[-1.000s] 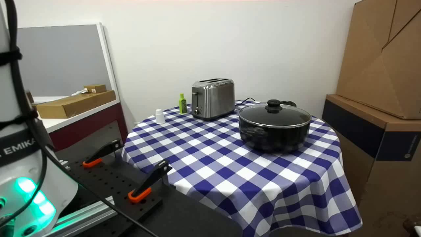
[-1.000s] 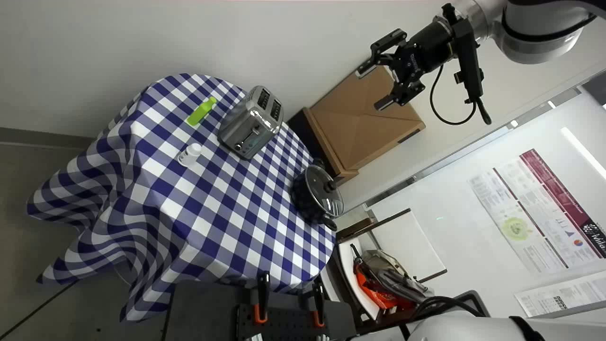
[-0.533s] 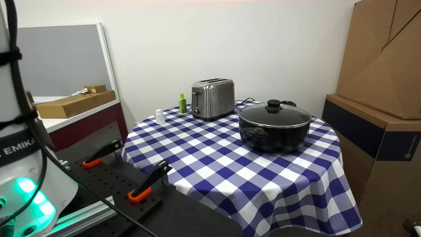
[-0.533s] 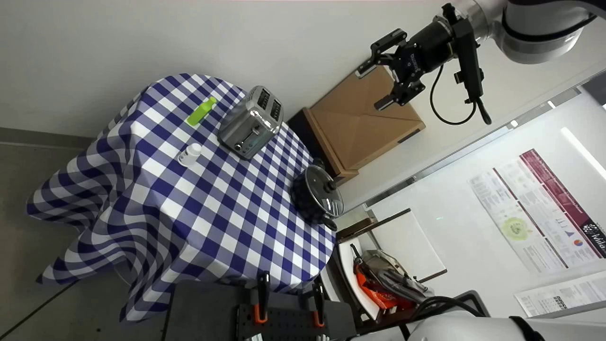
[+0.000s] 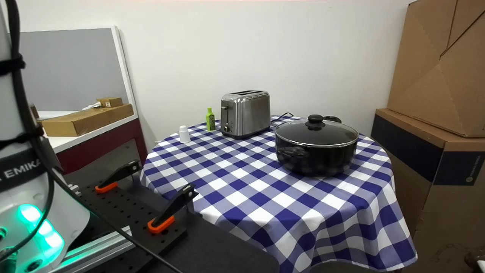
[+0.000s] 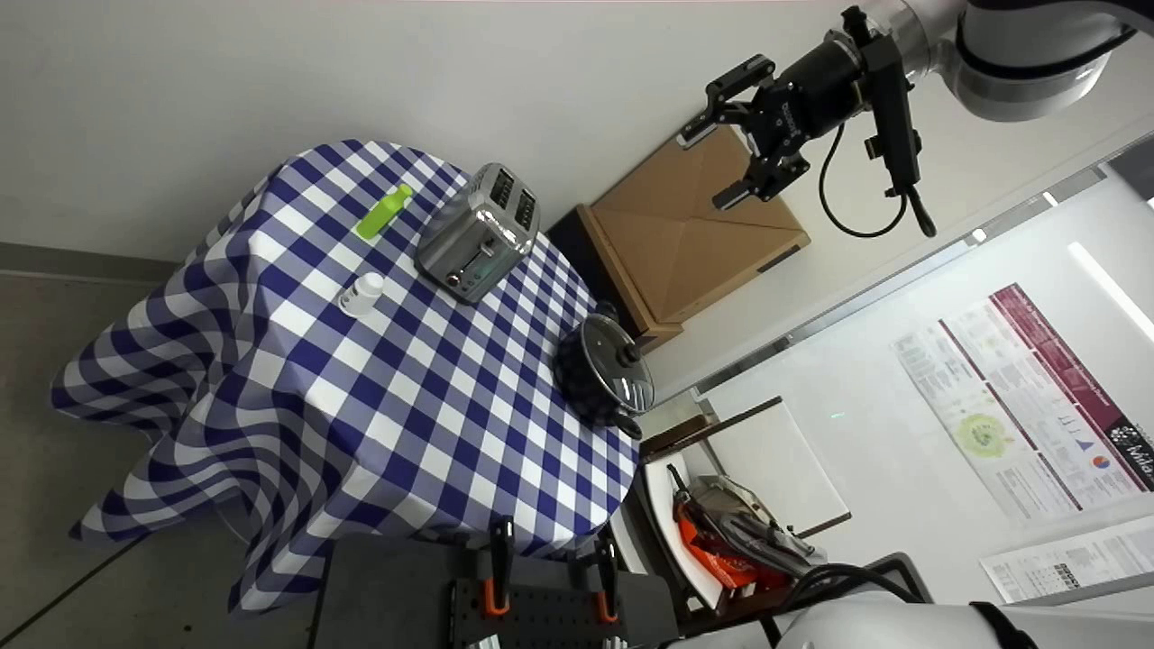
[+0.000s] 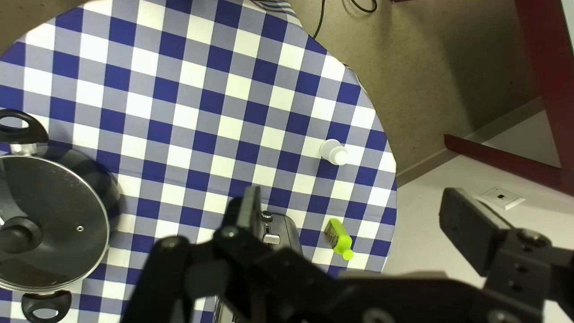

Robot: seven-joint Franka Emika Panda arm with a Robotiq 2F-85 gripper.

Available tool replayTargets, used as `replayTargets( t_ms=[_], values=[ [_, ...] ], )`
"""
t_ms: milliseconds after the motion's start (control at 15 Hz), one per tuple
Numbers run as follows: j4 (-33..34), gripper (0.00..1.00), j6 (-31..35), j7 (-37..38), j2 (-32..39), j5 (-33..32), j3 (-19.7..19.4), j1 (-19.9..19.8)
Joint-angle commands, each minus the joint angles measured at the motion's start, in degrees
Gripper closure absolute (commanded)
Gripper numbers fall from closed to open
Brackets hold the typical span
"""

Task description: Uncover the pot and put the lid on the table

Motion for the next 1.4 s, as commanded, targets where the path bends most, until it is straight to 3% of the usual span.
replayTargets(
  t_ms=[0,1333],
  values=[
    [0.1,0.00,-0.1,0.0,0.1,0.0,0.0,0.0],
    [0.4,0.00,0.1,0.0,0.5,-1.1,0.4,0.0]
  ],
)
